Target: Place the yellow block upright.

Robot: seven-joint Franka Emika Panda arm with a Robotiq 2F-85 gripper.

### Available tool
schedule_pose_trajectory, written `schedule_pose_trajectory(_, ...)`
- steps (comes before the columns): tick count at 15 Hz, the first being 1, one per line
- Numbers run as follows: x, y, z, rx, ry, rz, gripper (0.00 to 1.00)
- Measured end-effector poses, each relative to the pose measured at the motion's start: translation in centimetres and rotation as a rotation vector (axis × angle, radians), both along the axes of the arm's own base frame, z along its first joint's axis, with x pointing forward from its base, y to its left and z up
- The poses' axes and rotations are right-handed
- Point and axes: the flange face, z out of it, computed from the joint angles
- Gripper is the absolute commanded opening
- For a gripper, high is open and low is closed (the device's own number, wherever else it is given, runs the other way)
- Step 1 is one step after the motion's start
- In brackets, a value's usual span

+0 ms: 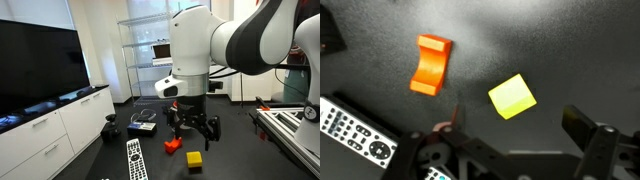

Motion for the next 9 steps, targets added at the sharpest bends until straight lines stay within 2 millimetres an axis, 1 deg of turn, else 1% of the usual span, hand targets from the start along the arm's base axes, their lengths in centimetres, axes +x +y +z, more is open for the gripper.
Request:
schedule_pose_trajectory(3, 0.35, -1.00, 0.08, -0.003, 0.007, -0.147, 1.00)
schedule_pose_trajectory(5, 0.34, -1.32, 0.29, -0.013, 0.024, -0.247, 1.00)
schedule_pose_trajectory(9, 0.08, -1.15, 0.29, -0.022, 0.036, -0.293, 1.00)
